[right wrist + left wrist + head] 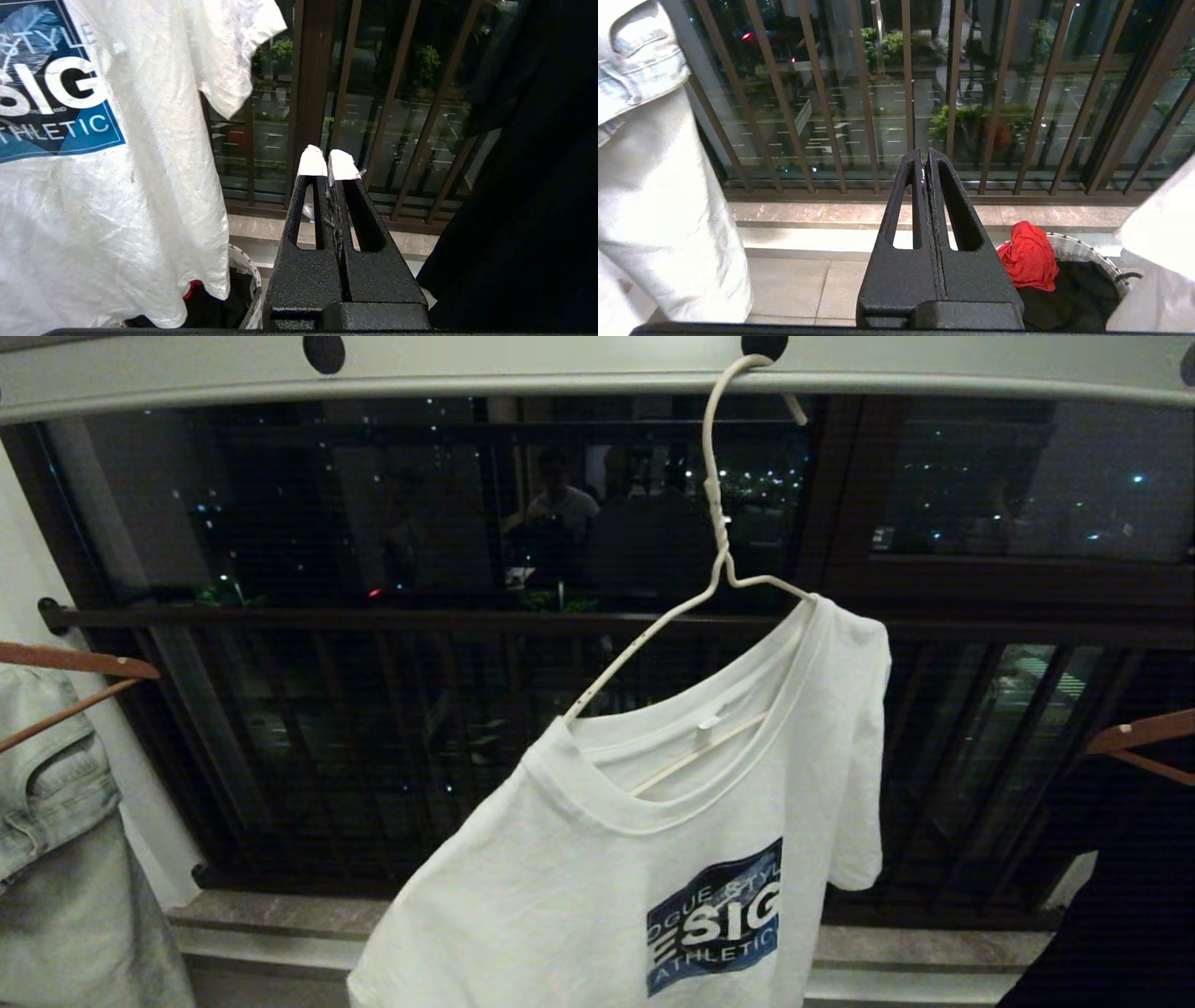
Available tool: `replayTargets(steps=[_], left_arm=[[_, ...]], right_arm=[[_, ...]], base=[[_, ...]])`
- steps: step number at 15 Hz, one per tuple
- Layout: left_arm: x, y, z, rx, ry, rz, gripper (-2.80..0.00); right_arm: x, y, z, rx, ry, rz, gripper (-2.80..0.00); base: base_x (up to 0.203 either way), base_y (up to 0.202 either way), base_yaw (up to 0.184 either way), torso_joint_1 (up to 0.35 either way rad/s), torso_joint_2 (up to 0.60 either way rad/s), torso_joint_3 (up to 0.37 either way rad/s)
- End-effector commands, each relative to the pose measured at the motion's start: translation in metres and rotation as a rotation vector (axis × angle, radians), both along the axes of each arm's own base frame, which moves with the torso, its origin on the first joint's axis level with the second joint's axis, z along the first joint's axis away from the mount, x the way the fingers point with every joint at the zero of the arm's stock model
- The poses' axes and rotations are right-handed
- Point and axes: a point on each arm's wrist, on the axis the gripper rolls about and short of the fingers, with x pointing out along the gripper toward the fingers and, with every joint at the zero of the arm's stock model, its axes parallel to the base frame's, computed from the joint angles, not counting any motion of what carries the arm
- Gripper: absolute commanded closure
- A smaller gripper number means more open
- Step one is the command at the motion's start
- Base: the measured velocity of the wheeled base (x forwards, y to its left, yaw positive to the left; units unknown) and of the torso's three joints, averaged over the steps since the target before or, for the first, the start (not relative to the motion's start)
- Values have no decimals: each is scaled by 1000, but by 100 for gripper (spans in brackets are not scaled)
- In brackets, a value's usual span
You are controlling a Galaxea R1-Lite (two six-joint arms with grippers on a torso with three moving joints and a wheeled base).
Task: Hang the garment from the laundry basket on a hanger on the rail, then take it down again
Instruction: Take the clothes off the clothes rack
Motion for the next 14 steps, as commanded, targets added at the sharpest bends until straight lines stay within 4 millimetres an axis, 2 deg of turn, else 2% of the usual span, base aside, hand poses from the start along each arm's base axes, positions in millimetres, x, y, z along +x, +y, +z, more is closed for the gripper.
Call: replayTargets(steps=[1,14], left_arm=[[0,0,0,-1,0,0,0],[0,0,0,-10,0,11,0]], right_arm=[[0,0,0,-1,1,0,0],[0,0,0,2,3,-2,0]], base=[[0,0,0,0,0,0],[0,0,0,0,0,0]])
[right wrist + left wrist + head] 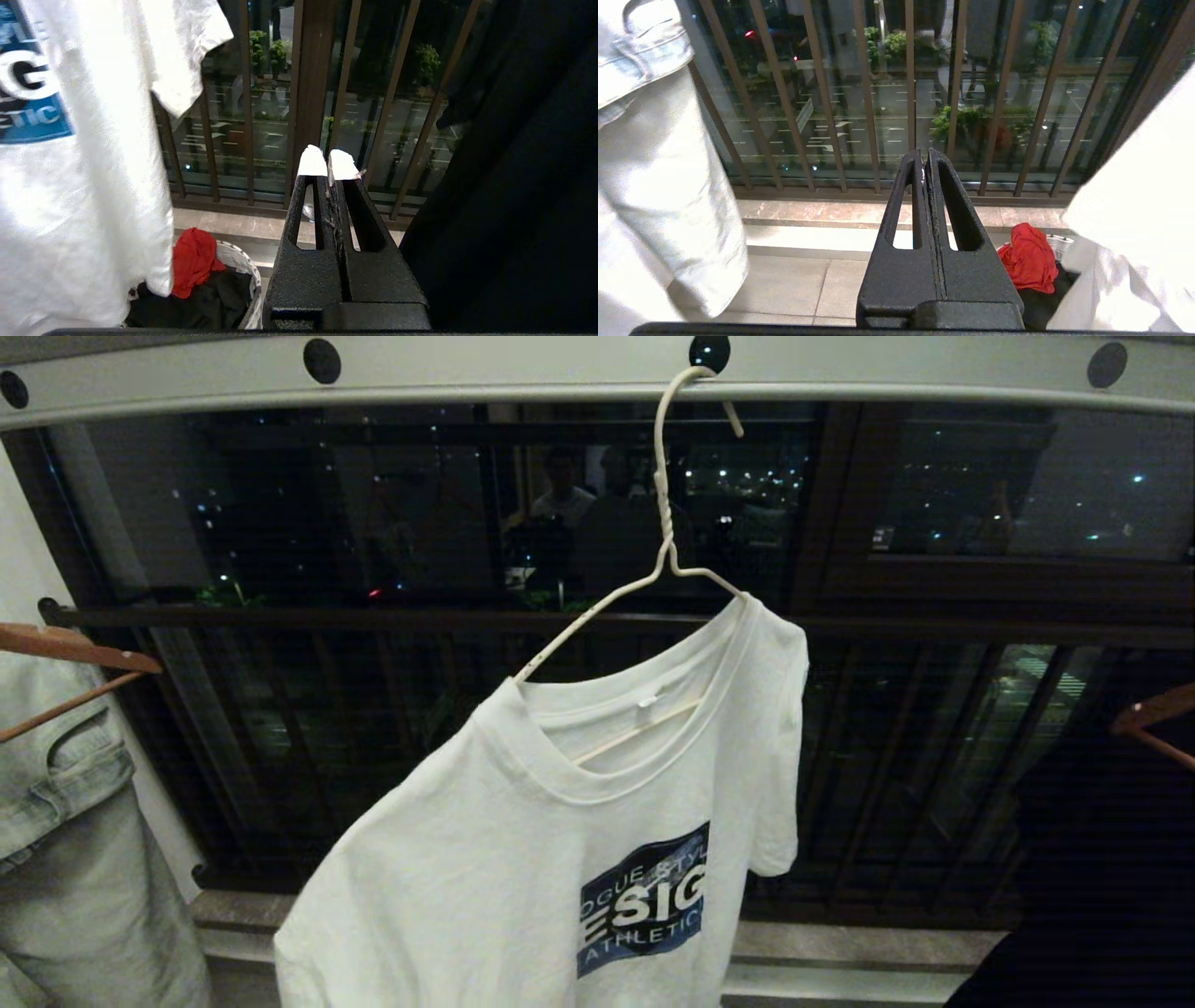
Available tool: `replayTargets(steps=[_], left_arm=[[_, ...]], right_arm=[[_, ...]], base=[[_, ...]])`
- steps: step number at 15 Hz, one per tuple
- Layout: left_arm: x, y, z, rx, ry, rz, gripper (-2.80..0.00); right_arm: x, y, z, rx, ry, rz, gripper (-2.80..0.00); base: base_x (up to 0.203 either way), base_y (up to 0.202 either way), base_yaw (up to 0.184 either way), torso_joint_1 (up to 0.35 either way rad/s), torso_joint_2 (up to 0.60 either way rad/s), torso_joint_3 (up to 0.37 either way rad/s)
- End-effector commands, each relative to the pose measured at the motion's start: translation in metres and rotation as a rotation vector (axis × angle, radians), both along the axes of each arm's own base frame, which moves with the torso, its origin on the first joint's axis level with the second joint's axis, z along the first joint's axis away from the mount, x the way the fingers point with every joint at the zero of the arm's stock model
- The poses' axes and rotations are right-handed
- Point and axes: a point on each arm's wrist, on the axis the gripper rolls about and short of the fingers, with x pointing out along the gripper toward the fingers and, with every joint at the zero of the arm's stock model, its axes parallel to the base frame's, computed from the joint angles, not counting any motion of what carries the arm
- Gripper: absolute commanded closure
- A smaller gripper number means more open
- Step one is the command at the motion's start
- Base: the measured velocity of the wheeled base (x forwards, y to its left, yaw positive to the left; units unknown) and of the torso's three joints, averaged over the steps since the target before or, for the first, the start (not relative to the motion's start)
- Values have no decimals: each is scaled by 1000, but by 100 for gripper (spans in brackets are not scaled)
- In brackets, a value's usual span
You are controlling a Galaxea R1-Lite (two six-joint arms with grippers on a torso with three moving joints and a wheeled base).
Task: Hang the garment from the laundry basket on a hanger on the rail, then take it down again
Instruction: Take the clothes off the clothes rack
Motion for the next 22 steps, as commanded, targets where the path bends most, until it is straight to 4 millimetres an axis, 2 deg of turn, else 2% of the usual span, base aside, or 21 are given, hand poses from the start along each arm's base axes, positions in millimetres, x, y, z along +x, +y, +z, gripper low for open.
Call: replayTargets(steps=[1,10,12,14,16,18,22], left_arm=[[0,0,0,-1,0,1,0],[0,0,0,-11,0,2,0],[-2,0,5,-15,-20,6,0],[-8,0,27,-14,-82,-6,0],[-4,-1,52,-4,-61,-51,0],[9,-2,94,1,-35,-99,0],[53,-6,186,4,-35,-267,0]], right_arm=[[0,0,0,1,1,0,0],[0,0,0,30,6,0,0],[0,0,0,30,6,0,0],[0,0,0,30,6,-1,0],[0,0,0,30,6,0,0],[0,0,0,29,5,0,0],[0,0,0,28,5,0,0]], base=[[0,0,0,0,0,0],[0,0,0,0,0,0],[0,0,0,0,0,0],[0,0,0,0,0,0],[0,0,0,0,0,0],[0,0,0,0,0,0],[0,0,0,0,0,0]])
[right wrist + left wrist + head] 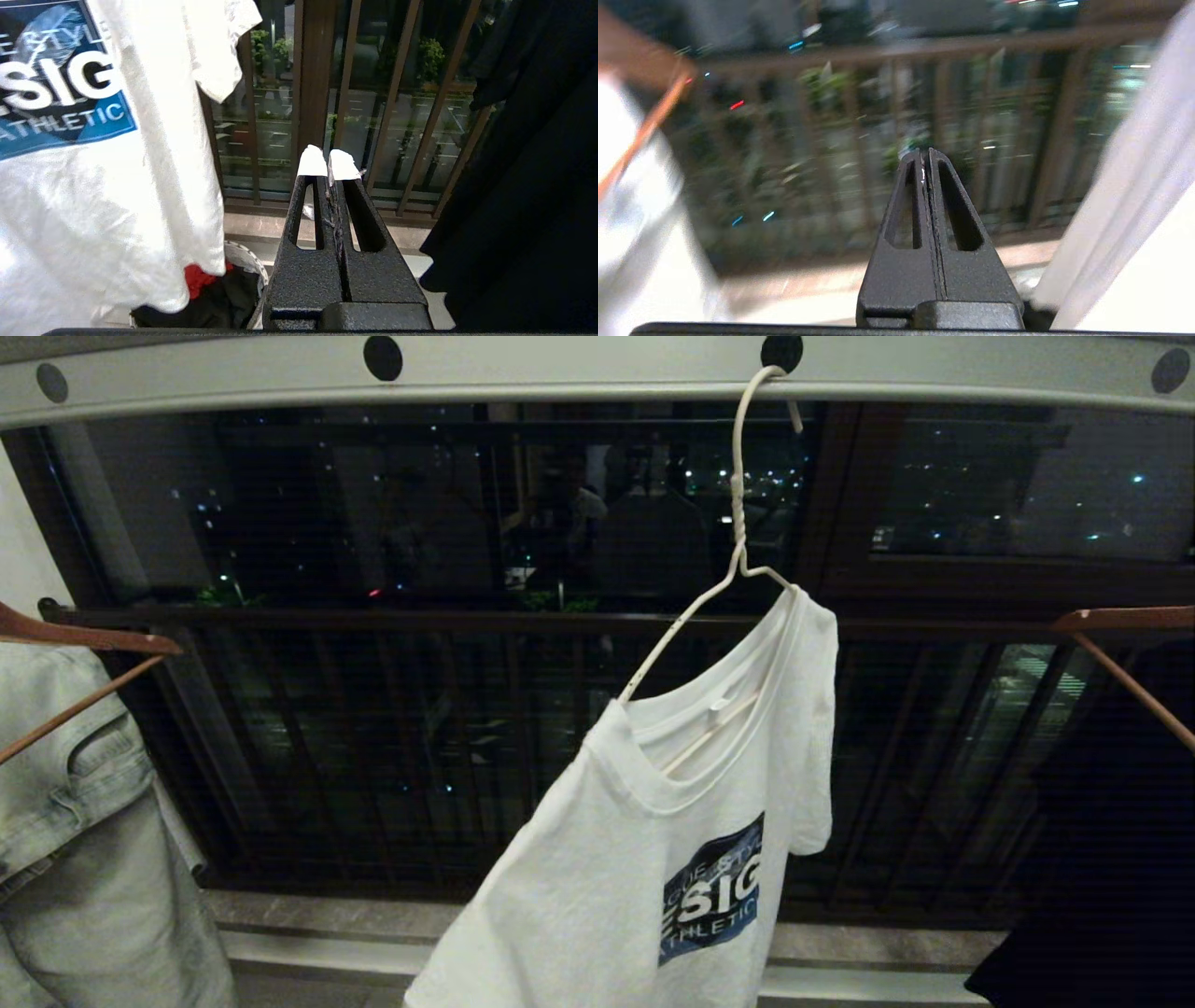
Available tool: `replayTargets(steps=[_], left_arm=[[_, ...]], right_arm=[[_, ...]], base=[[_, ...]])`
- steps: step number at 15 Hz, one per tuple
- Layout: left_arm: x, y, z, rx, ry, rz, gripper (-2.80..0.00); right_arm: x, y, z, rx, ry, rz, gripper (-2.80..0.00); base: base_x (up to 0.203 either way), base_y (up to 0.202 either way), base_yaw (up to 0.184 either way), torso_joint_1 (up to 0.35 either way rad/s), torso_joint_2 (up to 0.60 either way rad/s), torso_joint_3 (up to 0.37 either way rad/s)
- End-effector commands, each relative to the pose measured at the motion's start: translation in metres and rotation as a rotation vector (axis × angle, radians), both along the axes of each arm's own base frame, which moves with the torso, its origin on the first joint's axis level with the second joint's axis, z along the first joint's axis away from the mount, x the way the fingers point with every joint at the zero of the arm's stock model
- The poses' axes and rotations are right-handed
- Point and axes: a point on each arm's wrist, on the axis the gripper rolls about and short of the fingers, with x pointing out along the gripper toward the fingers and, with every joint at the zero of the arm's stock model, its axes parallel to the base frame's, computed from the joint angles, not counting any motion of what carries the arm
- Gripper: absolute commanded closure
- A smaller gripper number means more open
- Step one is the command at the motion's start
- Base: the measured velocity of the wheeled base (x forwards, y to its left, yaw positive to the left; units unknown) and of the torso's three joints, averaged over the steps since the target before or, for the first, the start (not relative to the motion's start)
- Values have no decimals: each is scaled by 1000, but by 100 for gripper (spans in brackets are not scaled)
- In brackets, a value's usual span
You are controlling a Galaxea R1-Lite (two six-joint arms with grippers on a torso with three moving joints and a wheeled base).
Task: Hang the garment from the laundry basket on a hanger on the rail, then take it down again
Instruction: Take the clothes off the clothes rack
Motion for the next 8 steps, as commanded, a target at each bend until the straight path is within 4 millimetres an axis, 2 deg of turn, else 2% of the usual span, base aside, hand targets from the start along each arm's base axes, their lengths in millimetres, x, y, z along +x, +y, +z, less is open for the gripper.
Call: replayTargets(steps=[1,4,8], left_arm=[[49,-4,53,9,64,-125,0],[87,-18,89,15,104,-364,0],[162,-67,116,37,239,-591,0]], right_arm=[[0,0,0,-1,1,0,0],[0,0,0,-1,1,1,0],[0,0,0,-1,2,1,0]], base=[[0,0,0,0,0,0],[0,0,0,0,0,0],[0,0,0,0,0,0]])
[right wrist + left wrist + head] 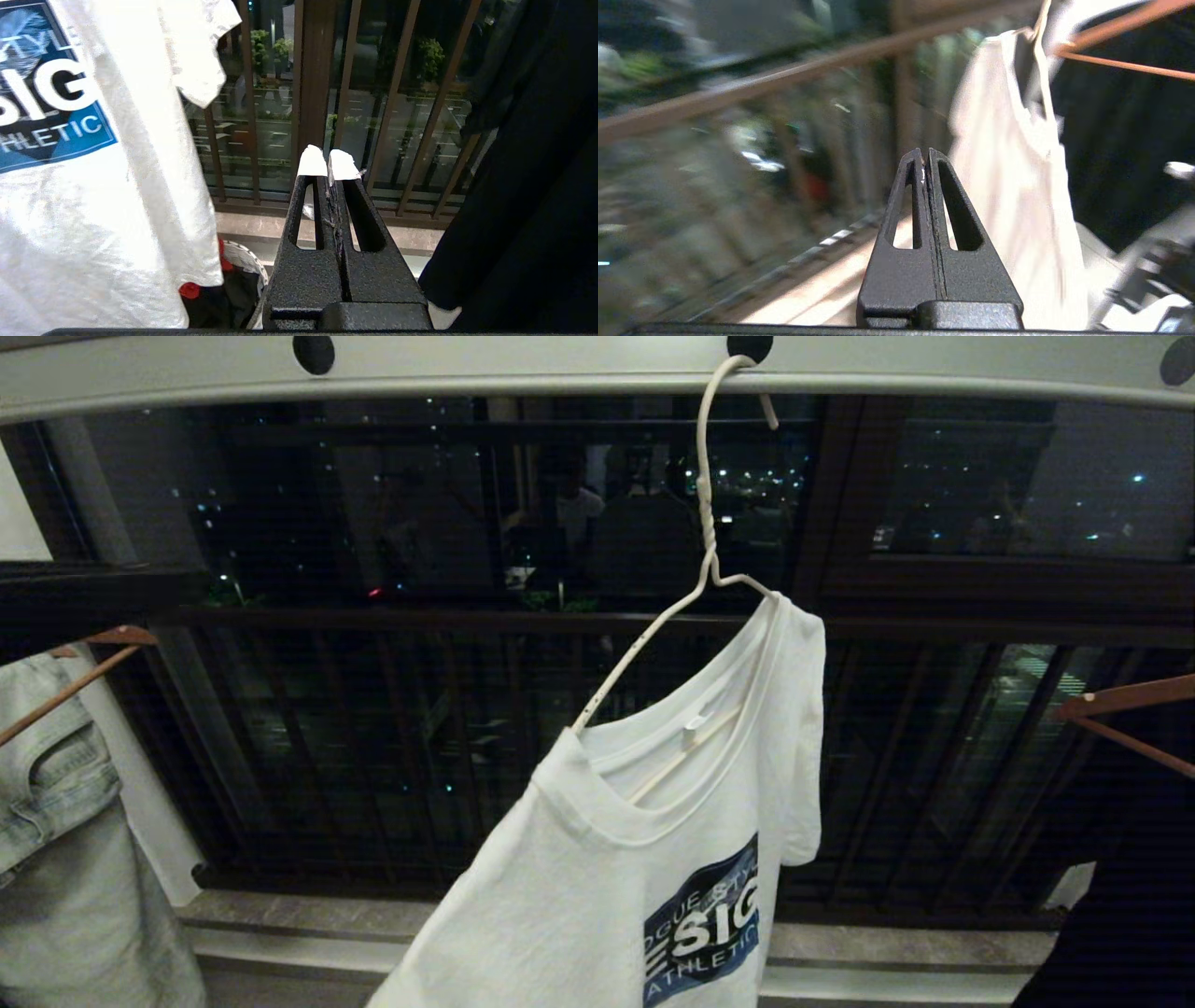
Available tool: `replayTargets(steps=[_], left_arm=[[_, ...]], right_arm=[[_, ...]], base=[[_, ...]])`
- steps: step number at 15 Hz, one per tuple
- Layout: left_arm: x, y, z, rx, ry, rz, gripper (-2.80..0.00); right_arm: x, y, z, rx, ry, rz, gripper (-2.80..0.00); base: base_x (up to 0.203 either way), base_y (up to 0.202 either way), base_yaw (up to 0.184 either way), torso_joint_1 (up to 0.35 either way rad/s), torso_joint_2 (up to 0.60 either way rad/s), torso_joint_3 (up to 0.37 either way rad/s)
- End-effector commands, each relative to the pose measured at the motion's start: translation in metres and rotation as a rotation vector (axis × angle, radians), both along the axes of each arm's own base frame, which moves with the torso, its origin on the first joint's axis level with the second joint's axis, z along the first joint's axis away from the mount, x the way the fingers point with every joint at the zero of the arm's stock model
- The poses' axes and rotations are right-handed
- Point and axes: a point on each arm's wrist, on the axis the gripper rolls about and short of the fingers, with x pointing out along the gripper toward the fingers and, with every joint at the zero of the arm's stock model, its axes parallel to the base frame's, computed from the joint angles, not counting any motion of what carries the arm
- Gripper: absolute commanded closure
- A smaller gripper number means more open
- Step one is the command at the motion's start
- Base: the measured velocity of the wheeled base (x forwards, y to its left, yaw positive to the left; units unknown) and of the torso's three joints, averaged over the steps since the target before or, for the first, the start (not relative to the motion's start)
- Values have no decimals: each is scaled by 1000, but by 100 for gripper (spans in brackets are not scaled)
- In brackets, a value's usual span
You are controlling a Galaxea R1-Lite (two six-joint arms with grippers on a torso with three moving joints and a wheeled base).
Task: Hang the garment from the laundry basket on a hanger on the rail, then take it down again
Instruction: Take the clothes off the clothes rack
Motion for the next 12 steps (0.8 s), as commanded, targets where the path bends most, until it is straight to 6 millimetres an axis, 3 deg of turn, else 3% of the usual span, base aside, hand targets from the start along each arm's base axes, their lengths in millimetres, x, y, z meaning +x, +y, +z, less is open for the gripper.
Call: replayTargets(steps=[1,4,5,8,12], left_arm=[[69,-43,6,41,112,-107,0],[88,-74,21,66,163,-197,0],[91,-82,26,59,169,-217,-280],[90,-104,34,32,219,-277,-280],[98,-130,28,25,279,-315,-280]], right_arm=[[0,0,0,-1,2,1,0],[0,0,0,-1,2,1,0],[0,0,0,-1,2,1,0],[0,0,0,-1,2,1,0],[0,0,0,-1,2,1,0]], base=[[0,0,0,0,0,0],[0,0,0,0,0,0],[0,0,0,0,0,0],[0,0,0,0,0,0],[0,0,0,0,0,0]])
